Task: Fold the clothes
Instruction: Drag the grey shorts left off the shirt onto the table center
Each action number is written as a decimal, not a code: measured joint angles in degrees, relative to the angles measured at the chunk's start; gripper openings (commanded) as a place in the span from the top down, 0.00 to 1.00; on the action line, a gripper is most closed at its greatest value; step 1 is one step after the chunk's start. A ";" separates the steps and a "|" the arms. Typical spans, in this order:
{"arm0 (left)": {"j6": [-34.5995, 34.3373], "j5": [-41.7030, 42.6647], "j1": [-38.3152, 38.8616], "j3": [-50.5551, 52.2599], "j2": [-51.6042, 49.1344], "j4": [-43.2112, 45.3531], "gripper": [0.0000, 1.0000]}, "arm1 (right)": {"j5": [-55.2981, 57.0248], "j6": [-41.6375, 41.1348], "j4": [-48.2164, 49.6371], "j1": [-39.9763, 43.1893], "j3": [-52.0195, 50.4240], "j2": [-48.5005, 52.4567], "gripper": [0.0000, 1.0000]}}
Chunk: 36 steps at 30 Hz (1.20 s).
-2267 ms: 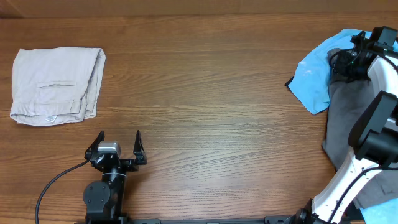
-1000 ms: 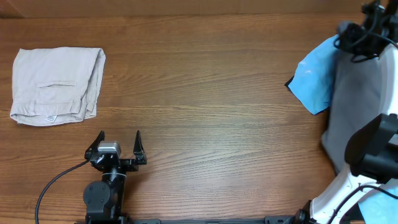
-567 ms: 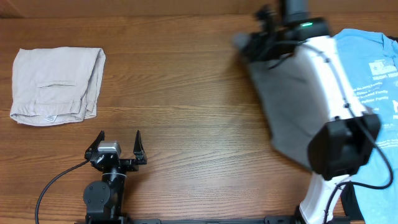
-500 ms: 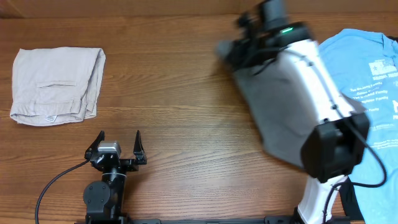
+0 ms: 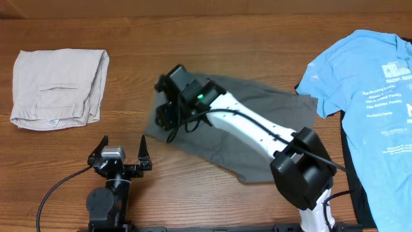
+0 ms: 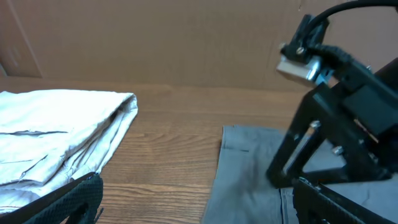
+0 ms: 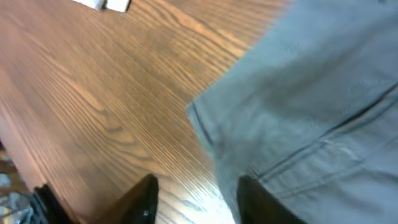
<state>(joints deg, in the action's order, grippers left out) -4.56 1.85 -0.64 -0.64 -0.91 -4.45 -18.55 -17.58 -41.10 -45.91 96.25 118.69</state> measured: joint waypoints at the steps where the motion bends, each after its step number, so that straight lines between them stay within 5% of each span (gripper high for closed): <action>1: 0.00 0.00 0.00 0.00 0.00 0.00 0.00 | 0.44 -0.04 -0.09 -0.17 0.00 0.00 0.01; 7: 0.00 0.00 0.00 0.00 0.00 0.00 0.00 | 1.46 -0.04 -9.38 3.43 3.67 -0.72 0.00; 14: 0.00 0.00 0.00 0.00 0.00 0.00 0.00 | 6.27 -0.20 -24.70 21.97 6.64 -13.53 0.00; 25: 0.00 0.00 0.00 0.00 0.00 0.00 0.00 | 9.42 -0.20 -25.05 39.26 7.15 -15.23 0.00; 36: 0.00 0.00 0.00 0.00 0.00 0.00 0.00 | 9.81 -0.17 -25.11 42.82 7.15 -15.23 0.00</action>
<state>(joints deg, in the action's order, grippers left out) -4.56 1.85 -0.64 -0.64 -0.91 -4.45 -8.73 -17.76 -66.22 -3.09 103.39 103.46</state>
